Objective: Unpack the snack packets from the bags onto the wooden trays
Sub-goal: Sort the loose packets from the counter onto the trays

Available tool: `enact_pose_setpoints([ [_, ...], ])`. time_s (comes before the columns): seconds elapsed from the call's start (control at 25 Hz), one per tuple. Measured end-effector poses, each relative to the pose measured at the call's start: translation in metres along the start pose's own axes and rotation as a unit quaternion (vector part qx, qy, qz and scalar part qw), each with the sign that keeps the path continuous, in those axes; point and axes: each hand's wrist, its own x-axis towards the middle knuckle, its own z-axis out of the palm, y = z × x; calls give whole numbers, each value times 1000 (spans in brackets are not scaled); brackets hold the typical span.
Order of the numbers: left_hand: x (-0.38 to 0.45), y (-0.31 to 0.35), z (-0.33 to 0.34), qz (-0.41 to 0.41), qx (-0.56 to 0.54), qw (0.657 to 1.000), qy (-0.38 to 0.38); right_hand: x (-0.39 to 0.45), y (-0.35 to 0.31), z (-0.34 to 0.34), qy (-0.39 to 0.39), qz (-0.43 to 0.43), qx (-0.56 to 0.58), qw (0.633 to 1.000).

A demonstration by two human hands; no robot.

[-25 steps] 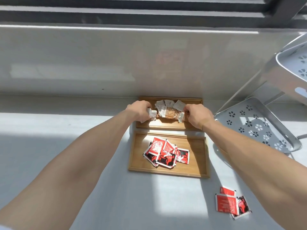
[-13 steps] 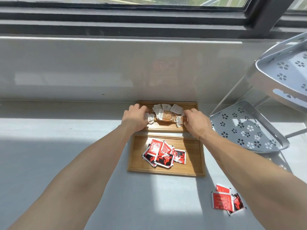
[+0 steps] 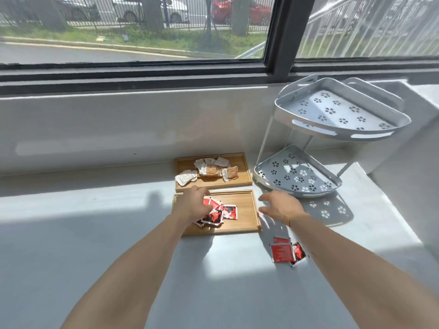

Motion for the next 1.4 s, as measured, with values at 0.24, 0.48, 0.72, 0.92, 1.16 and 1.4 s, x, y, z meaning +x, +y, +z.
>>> enact_pose_setpoints([
  [0.24,-29,62,42,70,11,997,-43,-72,83,26,-16,103,75,992],
  [0.48,-46,118,103,86,13,993,-74,-119,131,62,-25,108,109,988],
  [0.72,-52,145,148,98,51,992,-62,-114,144,76,-40,18,51,998],
  [0.92,-51,156,164,69,77,994,-32,-95,136,82,-24,-59,9,998],
  [1.16,-55,161,180,33,66,997,-1,-84,132,96,-1,-107,-14,994],
  [1.4,-55,163,175,-4,-28,1000,-13,-72,135,94,2,-110,3,994],
])
